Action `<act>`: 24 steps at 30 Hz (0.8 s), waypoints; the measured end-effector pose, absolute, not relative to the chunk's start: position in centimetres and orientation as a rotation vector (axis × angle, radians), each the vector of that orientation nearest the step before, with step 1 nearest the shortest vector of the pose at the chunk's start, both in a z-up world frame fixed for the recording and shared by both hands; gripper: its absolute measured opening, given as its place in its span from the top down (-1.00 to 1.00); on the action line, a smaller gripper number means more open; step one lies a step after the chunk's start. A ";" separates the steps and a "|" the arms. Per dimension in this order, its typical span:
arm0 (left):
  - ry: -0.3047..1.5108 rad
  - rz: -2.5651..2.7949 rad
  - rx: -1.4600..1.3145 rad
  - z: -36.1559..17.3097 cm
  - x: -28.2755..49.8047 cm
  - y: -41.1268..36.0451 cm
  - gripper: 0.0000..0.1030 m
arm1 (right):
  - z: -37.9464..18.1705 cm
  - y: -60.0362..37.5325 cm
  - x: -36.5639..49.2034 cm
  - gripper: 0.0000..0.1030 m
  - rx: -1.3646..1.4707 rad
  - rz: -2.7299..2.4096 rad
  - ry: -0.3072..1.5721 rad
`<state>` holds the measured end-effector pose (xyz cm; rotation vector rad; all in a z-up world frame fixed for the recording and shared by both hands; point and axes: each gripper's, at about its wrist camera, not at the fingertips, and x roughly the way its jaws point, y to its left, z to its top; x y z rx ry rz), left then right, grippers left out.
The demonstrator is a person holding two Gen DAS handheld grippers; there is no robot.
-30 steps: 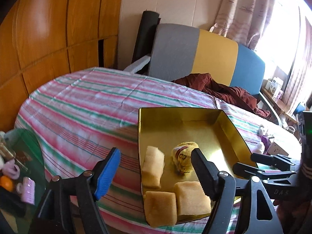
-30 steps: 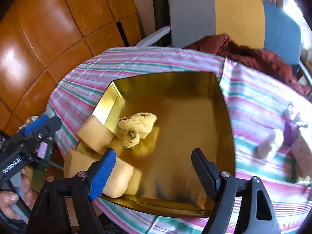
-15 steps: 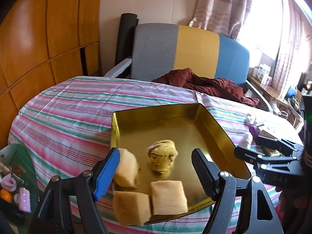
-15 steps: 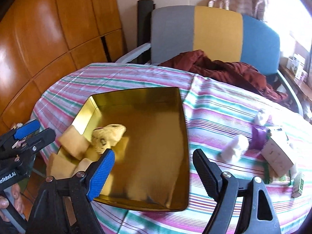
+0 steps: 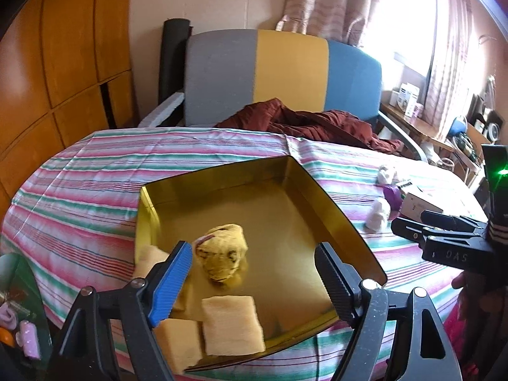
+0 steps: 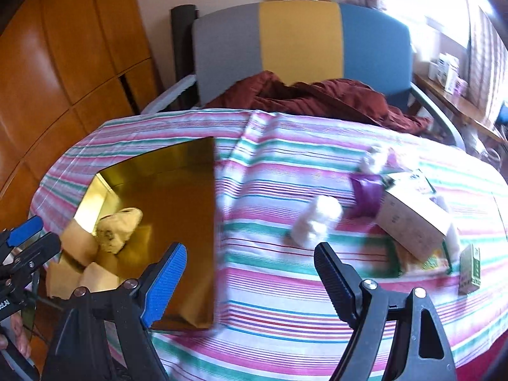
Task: Organize objects
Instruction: 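Move both tools back toward the remaining items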
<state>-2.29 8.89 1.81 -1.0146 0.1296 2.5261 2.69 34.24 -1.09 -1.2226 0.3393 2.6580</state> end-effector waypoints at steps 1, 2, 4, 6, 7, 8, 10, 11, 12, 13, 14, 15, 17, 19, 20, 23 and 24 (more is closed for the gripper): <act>0.134 2.515 -1.016 1.7 -2.3 9.2 -0.57 | -1.2 34.8 3.0 -0.63 -1.223 2.643 0.347; 0.140 2.502 -1.018 1.7 -2.4 9.7 -0.58 | -1.5 35.6 3.3 -0.63 -1.224 2.624 0.355; 0.152 2.481 -1.018 1.6 -2.4 10.4 -0.63 | -1.8 37.2 3.9 -0.63 -1.223 2.587 0.378; 0.167 2.458 -1.013 1.5 -2.3 11.2 -0.67 | -2.0 39.1 4.8 -0.63 -1.212 2.540 0.404; 0.172 2.449 -1.012 1.4 -2.3 11.6 -0.67 | -2.0 40.1 5.3 -0.63 -1.202 2.516 0.416; 0.178 2.437 -1.012 1.4 -2.3 12.0 -0.67 | -2.0 41.0 5.7 -0.63 -1.193 2.497 0.426; 0.187 2.418 -1.015 1.2 -2.4 12.7 -0.67 | -1.8 43.4 6.7 -0.63 -1.168 2.451 0.458; 0.190 2.407 -1.020 1.1 -2.5 13.1 -0.67 | -1.7 44.4 7.1 -0.63 -1.158 2.431 0.474; 0.192 2.397 -1.024 1.0 -2.5 13.4 -0.67 | -1.6 45.3 7.5 -0.63 -1.150 2.412 0.486; 0.194 2.388 -1.027 1.0 -2.6 13.7 -0.67 | -1.4 46.5 7.9 -0.63 -1.140 2.391 0.502; 0.199 2.379 -1.028 0.9 -2.5 14.1 -0.67 | -1.3 47.3 8.1 -0.63 -1.134 2.378 0.513; 0.205 2.372 -1.028 0.8 -2.5 14.4 -0.67 | -1.2 48.2 8.4 -0.63 -1.126 2.362 0.527; 0.215 2.355 -1.031 0.7 -2.5 15.0 -0.67 | -1.1 49.7 8.7 -0.64 -1.123 2.337 0.534; 0.224 2.337 -1.037 0.5 -2.5 15.7 -0.67 | -1.2 50.8 8.8 -0.65 -1.131 2.317 0.531; 0.230 2.330 -1.039 0.4 -2.6 15.9 -0.67 | -1.3 51.1 8.9 -0.65 -1.136 2.313 0.534; 0.245 2.301 -1.040 0.3 -2.6 16.9 -0.67 | -1.8 52.3 8.2 -0.65 -1.170 2.312 0.521; 0.250 2.291 -1.039 0.3 -2.6 17.3 -0.67 | -2.0 52.5 7.9 -0.66 -1.182 2.313 0.511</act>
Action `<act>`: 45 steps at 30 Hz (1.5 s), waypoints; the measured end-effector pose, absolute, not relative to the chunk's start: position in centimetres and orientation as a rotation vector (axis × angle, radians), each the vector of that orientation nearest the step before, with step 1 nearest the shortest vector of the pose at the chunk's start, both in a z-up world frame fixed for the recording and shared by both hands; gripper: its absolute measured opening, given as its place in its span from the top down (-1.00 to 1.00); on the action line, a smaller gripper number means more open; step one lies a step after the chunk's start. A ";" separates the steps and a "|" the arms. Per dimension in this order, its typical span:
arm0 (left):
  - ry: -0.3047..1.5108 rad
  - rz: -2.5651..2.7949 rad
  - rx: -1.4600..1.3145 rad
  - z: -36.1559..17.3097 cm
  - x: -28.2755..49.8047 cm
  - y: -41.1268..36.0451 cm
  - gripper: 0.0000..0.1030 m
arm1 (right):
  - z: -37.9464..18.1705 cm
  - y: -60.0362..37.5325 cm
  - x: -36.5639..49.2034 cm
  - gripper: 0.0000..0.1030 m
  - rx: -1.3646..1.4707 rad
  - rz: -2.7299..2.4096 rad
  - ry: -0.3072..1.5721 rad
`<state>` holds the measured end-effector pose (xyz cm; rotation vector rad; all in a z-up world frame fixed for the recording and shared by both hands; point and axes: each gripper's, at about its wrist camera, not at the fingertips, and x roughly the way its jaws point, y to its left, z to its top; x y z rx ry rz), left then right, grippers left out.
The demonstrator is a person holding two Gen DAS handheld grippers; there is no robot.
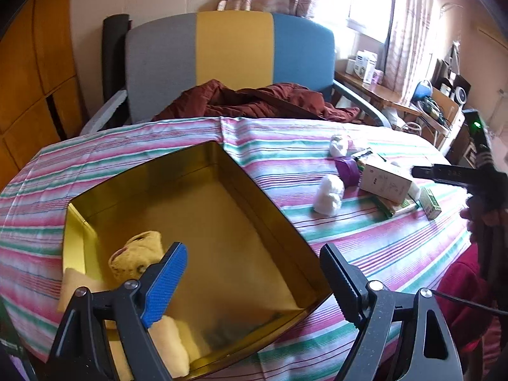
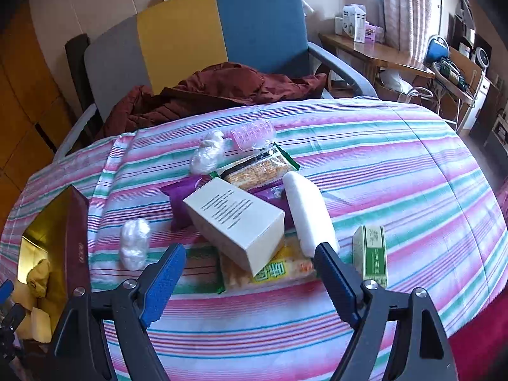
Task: Organize objects
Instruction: 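Move both tools back toward the remaining items, then grasp the wrapped cotton with the left tool while the right tool grasps the white box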
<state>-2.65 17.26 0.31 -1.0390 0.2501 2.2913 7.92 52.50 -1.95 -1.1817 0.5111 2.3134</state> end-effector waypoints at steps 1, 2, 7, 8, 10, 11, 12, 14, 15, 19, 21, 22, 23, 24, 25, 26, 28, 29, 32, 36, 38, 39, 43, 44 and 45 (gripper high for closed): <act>0.255 2.284 -1.037 0.3 -2.7 17.5 -0.67 | -2.1 52.8 7.5 -0.66 -1.197 2.316 0.502; 0.264 2.274 -1.034 0.3 -2.7 18.0 -0.67 | -2.3 52.9 7.1 -0.67 -1.213 2.324 0.493; 0.291 2.233 -1.037 0.1 -3.0 19.9 -0.67 | -3.4 53.7 4.2 -0.68 -1.304 2.355 0.380; 0.298 2.225 -1.037 0.0 -3.0 20.3 -0.67 | -3.6 53.8 3.6 -0.69 -1.320 2.367 0.364; 0.307 2.209 -1.041 -0.1 -3.2 21.1 -0.67 | -4.0 53.9 2.5 -0.69 -1.357 2.392 0.324; 0.310 2.197 -1.047 -0.1 -3.4 21.6 -0.67 | -4.3 53.9 2.0 -0.69 -1.374 2.397 0.304; 0.313 2.188 -1.050 -0.2 -3.5 22.0 -0.67 | -4.5 53.9 1.6 -0.69 -1.391 2.403 0.283; 0.328 2.169 -1.053 -0.3 -3.8 23.1 -0.67 | -5.2 53.7 0.9 -0.69 -1.430 2.419 0.242; 0.338 2.161 -1.053 -0.4 -3.9 23.6 -0.67 | -5.6 53.7 0.6 -0.66 -1.449 2.422 0.228; 0.395 2.115 -1.046 -0.9 -4.6 26.2 -0.64 | -6.6 53.8 0.8 -0.27 -1.448 2.453 0.256; 0.414 2.082 -1.058 -1.3 -5.1 27.5 -0.44 | -6.5 53.8 1.0 0.01 -1.443 2.470 0.266; 0.422 2.063 -1.068 -1.6 -5.4 28.2 -0.40 | -6.4 53.6 1.1 0.02 -1.440 2.481 0.265; 0.426 2.047 -1.082 -1.9 -5.7 29.0 -0.36 | -6.3 53.5 1.2 0.02 -1.440 2.487 0.265; 0.428 2.034 -1.095 -2.3 -5.9 29.7 -0.32 | -6.3 53.4 1.2 0.02 -1.445 2.495 0.267; 0.430 2.019 -1.113 -2.7 -6.2 30.3 -0.29 | -6.3 53.3 1.2 0.02 -1.453 2.500 0.271; 0.430 2.002 -1.143 -3.3 -6.6 31.1 -0.20 | -6.3 53.2 1.2 0.02 -1.459 2.505 0.266; 0.419 1.976 -1.178 -4.0 -7.0 32.1 -0.12 | -6.4 52.9 1.1 0.02 -1.472 2.511 0.259; 0.423 1.973 -1.193 -4.4 -7.3 32.7 -0.12 | -6.4 52.9 1.1 0.02 -1.476 2.508 0.262; 0.437 1.969 -1.216 -5.2 -7.8 34.0 -0.12 | -6.4 53.1 1.1 0.02 -1.476 2.507 0.281; 0.463 1.971 -1.271 -6.5 -8.6 35.4 -0.12 | -6.5 53.5 1.2 0.01 -1.476 2.489 0.298; 0.458 1.970 -1.297 -7.1 -9.1 35.9 -0.12 | -6.6 53.5 1.3 0.01 -1.478 2.488 0.302; 0.455 1.972 -1.304 -7.3 -9.3 36.0 -0.12 | -6.6 53.6 1.3 0.01 -1.477 2.487 0.302; 0.457 1.977 -1.327 -8.0 -10.0 36.6 -0.12 | -6.8 53.7 1.2 0.01 -1.492 2.475 0.300; 0.454 1.974 -1.333 -8.2 -10.2 36.8 -0.12 | -6.9 53.7 1.2 0.00 -1.498 2.471 0.297; 0.453 1.969 -1.344 -8.4 -10.3 37.0 -0.12 | -7.0 53.7 1.2 0.00 -1.502 2.470 0.297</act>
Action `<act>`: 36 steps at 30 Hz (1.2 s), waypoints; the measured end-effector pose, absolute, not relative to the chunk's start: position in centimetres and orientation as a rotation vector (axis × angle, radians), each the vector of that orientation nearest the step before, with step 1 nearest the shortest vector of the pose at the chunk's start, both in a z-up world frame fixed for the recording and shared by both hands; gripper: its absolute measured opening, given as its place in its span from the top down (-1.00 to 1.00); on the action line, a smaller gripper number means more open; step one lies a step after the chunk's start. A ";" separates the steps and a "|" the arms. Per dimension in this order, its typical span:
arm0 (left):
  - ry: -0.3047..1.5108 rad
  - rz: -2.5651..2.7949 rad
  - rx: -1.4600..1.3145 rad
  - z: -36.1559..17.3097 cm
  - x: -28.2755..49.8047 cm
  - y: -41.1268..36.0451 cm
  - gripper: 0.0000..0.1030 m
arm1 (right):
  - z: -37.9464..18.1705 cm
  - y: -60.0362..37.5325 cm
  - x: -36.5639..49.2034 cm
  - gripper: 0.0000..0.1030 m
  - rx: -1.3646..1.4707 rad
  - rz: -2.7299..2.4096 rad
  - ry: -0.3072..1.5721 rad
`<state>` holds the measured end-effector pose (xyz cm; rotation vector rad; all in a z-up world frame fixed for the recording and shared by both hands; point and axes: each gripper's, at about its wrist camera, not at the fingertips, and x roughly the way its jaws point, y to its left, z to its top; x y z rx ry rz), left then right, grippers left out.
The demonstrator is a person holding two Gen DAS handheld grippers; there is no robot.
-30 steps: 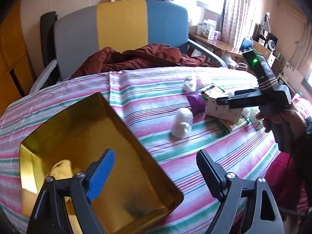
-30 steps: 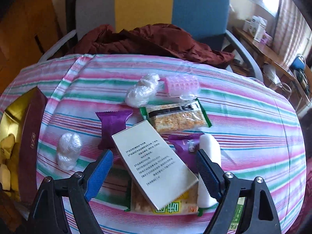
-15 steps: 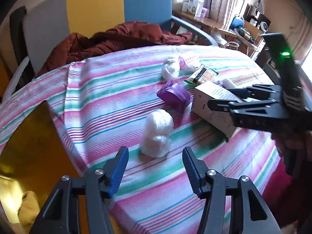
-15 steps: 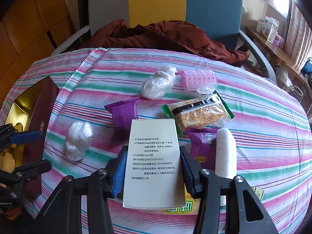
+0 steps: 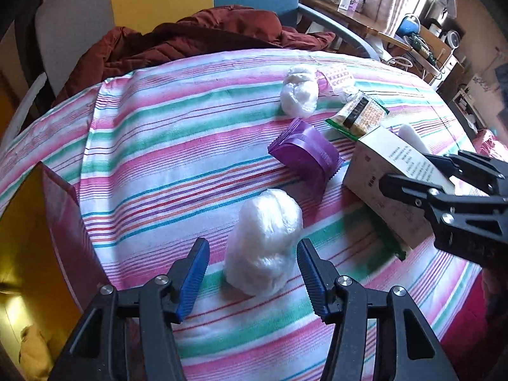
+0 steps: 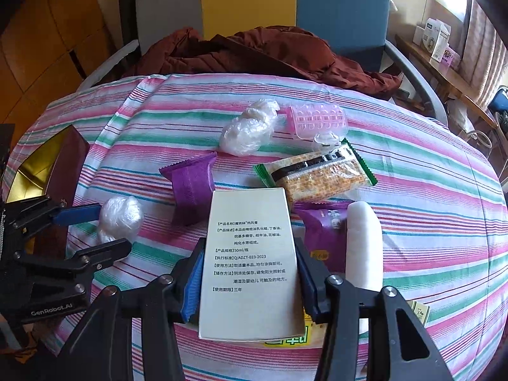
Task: Organize objects
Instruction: 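Grasp the wrapped cotton with the left tool while the right tool grasps the white box, then place the cotton and the white box into the gold tray, opening both tools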
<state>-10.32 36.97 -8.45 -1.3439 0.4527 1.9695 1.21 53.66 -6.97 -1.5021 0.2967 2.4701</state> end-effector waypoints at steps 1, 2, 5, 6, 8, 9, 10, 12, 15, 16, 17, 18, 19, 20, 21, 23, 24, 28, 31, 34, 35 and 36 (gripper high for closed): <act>0.453 1.962 -1.358 -8.7 -10.4 37.1 -0.08 | -7.0 53.6 1.2 0.00 -1.504 2.469 0.296; 0.447 1.950 -1.370 -8.9 -10.6 37.3 -0.01 | -7.1 53.6 1.2 0.00 -1.505 2.469 0.296; 0.455 1.955 -1.361 -9.0 -10.5 37.7 0.29 | -7.2 53.7 1.3 0.02 -1.512 2.471 0.306; 0.448 1.947 -1.352 -8.9 -10.4 37.7 0.31 | -7.1 53.7 1.3 0.03 -1.509 2.479 0.311; 0.429 1.946 -1.312 -8.2 -9.9 37.3 0.31 | -6.8 53.8 1.5 0.03 -1.483 2.506 0.335; 0.422 1.951 -1.287 -7.8 -9.6 37.0 0.31 | -6.5 53.9 1.6 0.03 -1.461 2.521 0.350; 0.409 1.952 -1.265 -7.2 -9.2 36.7 0.31 | -6.1 54.0 1.8 0.03 -1.440 2.534 0.367; 0.368 1.949 -1.236 -5.9 -8.5 35.7 0.31 | -5.6 54.3 2.0 0.03 -1.408 2.559 0.403; 0.329 1.963 -1.206 -4.2 -7.6 33.9 0.31 | -5.1 54.1 2.1 0.03 -1.378 2.590 0.406; 0.316 1.968 -1.201 -3.7 -7.4 33.2 0.31 | -4.9 53.9 2.1 0.03 -1.369 2.602 0.401; 0.302 1.976 -1.200 -3.2 -7.2 32.2 0.31 | -4.7 53.6 2.1 0.03 -1.360 2.613 0.393; 0.289 1.985 -1.198 -2.8 -6.9 31.5 0.31 | -4.6 53.4 2.1 0.03 -1.354 2.622 0.393; 0.276 1.997 -1.193 -2.5 -6.8 30.6 0.31 | -4.5 53.3 2.1 0.03 -1.348 2.632 0.397; 0.266 2.014 -1.187 -2.0 -6.7 29.5 0.31 | -4.3 53.1 2.1 0.03 -1.345 2.641 0.400; 0.250 2.036 -1.182 -1.5 -6.6 28.2 0.30 | -4.2 52.8 2.1 0.03 -1.345 2.645 0.393; 0.213 2.067 -1.176 -0.8 -6.8 26.2 0.30 | -4.0 52.1 1.9 0.03 -1.352 2.648 0.371; 0.190 2.089 -1.172 -0.4 -6.9 25.0 0.30 | -3.8 51.6 1.8 0.03 -1.355 2.652 0.363; 0.115 2.176 -1.178 0.4 -7.4 20.3 0.30 | -2.5 49.0 1.5 0.03 -1.352 2.700 0.350; 0.062 2.244 -1.189 0.6 -7.8 16.6 0.30 | -1.5 46.3 0.7 0.03 -1.356 2.750 0.332; 0.014 2.294 -1.201 0.4 -8.0 13.5 0.30 | -0.5 43.3 -0.1 0.03 -1.358 2.809 0.308; -0.001 2.312 -1.203 0.4 -7.9 12.4 0.30 | -0.2 42.3 -0.5 0.03 -1.361 2.828 0.302; -0.018 2.330 -1.206 0.3 -8.0 11.2 0.30 | 0.1 41.1 -1.0 0.03 -1.367 2.849 0.290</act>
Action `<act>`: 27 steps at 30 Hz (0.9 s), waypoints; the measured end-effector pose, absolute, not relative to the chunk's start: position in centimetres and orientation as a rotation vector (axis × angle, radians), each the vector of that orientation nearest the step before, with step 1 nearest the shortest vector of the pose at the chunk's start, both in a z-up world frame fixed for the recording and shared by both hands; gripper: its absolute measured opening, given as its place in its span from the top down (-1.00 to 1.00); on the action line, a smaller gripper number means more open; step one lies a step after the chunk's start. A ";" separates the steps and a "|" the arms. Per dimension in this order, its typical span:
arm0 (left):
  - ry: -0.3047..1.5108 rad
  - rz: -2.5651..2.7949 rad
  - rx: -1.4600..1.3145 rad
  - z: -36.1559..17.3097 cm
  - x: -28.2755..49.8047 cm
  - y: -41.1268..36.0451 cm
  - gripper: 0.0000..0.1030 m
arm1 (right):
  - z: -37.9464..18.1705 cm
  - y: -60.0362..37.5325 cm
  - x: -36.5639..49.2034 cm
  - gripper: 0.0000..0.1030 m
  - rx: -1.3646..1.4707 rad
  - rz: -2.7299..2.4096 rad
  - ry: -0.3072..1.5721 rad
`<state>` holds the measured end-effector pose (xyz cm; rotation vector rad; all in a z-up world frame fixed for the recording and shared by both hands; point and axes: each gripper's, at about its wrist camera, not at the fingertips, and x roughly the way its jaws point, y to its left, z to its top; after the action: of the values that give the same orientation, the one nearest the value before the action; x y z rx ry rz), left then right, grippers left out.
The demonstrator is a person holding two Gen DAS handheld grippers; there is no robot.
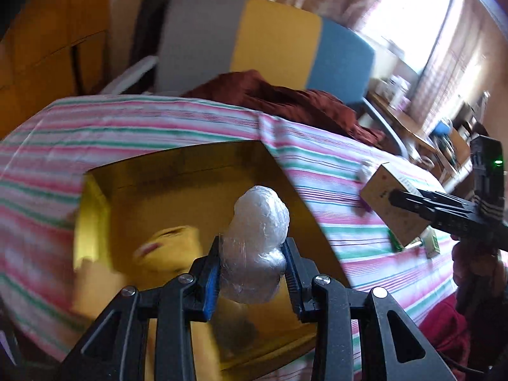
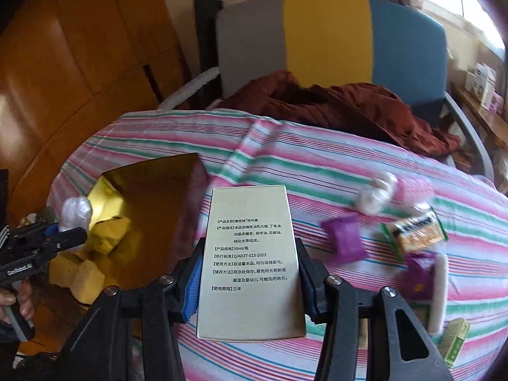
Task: Organize objects
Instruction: 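Place the cotton and the white box into the gold tray, opening both tools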
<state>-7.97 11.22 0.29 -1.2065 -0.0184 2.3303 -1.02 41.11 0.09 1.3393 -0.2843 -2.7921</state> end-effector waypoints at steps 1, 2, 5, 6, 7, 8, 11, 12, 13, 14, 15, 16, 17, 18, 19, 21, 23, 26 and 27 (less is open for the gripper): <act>-0.036 2.345 -1.210 0.2 -8.0 10.3 0.30 | 0.3 40.1 -1.4 0.03 1.331 -2.777 -0.272; -0.052 2.362 -1.215 0.1 -7.9 9.2 0.30 | 0.4 39.0 -2.0 0.03 1.324 -2.757 -0.259; -0.090 2.403 -1.231 -0.4 -7.8 6.6 0.30 | 0.5 35.4 -4.1 0.03 1.330 -2.702 -0.201; -0.100 2.413 -1.240 -0.7 -7.8 6.0 0.30 | 0.4 34.3 -4.9 0.03 1.338 -2.689 -0.186; -0.109 2.420 -1.248 -0.9 -7.8 5.3 0.30 | 0.2 33.3 -5.8 0.03 1.347 -2.679 -0.171; -0.122 2.425 -1.259 -1.2 -7.6 4.6 0.30 | 0.0 32.1 -6.9 0.03 1.357 -2.675 -0.151; -0.127 2.433 -1.283 -2.1 -7.1 3.3 0.23 | -0.2 29.8 -9.9 0.00 1.360 -2.747 -0.082; -0.129 2.432 -1.294 -2.4 -6.9 2.9 0.06 | -0.2 29.4 -10.6 -0.13 1.354 -2.778 -0.068; -0.136 2.432 -1.298 -2.6 -6.8 2.6 -0.17 | -0.2 29.2 -11.4 -0.23 1.358 -2.794 -0.066; -0.149 2.449 -1.293 -2.6 -6.6 2.2 -0.27 | -0.3 29.1 -11.8 -0.40 1.369 -2.798 -0.077; -0.150 2.473 -1.286 -2.6 -6.4 1.8 -0.39 | -0.3 29.1 -12.1 -0.43 1.374 -2.802 -0.087; -0.146 2.488 -1.280 -2.7 -6.3 1.5 -0.42 | -0.2 29.1 -12.1 -0.43 1.370 -2.809 -0.094; -0.147 2.499 -1.278 -2.7 -6.4 1.2 -0.41 | -0.3 29.1 -11.8 -0.43 1.367 -2.809 -0.104; -0.154 2.502 -1.279 -2.8 -6.4 1.0 -0.42 | -0.3 29.0 -11.5 -0.44 1.369 -2.805 -0.110; -0.162 2.508 -1.278 -2.8 -6.4 0.8 -0.42 | -0.4 29.0 -11.1 -0.46 1.370 -2.802 -0.114; -0.162 2.526 -1.269 -2.7 -6.4 0.6 -0.46 | -0.7 28.9 -10.1 -0.56 1.380 -2.795 -0.130; -0.164 2.551 -1.252 -2.4 -6.2 0.6 -0.57 | -1.1 28.7 -9.3 -0.58 1.392 -2.784 -0.147; -0.125 2.586 -1.228 -1.8 -5.9 1.1 -0.70 | -1.7 28.0 -8.0 -0.62 1.403 -2.769 -0.154; -0.097 2.605 -1.220 -1.6 -5.8 1.3 -0.81 | -1.9 27.6 -7.5 -0.63 1.404 -2.766 -0.154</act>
<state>-5.76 1.29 -1.64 -1.2201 -0.0973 2.6050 -7.45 27.63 -1.93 1.4036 -0.1537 -2.7656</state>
